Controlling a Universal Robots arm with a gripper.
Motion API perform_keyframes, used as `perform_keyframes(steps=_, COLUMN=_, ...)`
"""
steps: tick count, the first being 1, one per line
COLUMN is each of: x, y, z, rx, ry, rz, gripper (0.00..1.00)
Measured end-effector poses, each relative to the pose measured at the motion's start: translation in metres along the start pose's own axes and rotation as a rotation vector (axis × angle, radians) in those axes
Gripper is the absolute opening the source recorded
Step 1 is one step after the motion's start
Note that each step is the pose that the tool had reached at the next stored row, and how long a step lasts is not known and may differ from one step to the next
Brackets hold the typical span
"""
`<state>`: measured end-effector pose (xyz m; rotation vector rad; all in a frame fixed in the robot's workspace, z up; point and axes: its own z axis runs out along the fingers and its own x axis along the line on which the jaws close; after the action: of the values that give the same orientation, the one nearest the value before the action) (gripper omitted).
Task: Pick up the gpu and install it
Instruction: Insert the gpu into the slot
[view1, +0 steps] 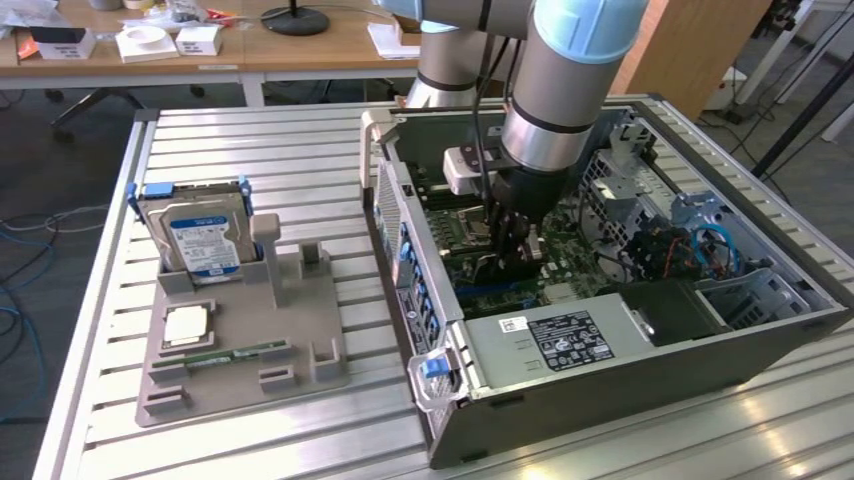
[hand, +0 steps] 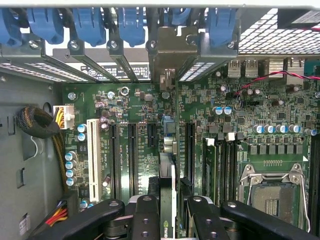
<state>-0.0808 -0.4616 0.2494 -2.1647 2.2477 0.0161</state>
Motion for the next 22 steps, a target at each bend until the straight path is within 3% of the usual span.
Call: perform_keyframes(steps=22, x=0.0, y=0.0, z=-0.0013, rx=-0.0001, ry=0.0021, rz=0.0, gripper=0.26)
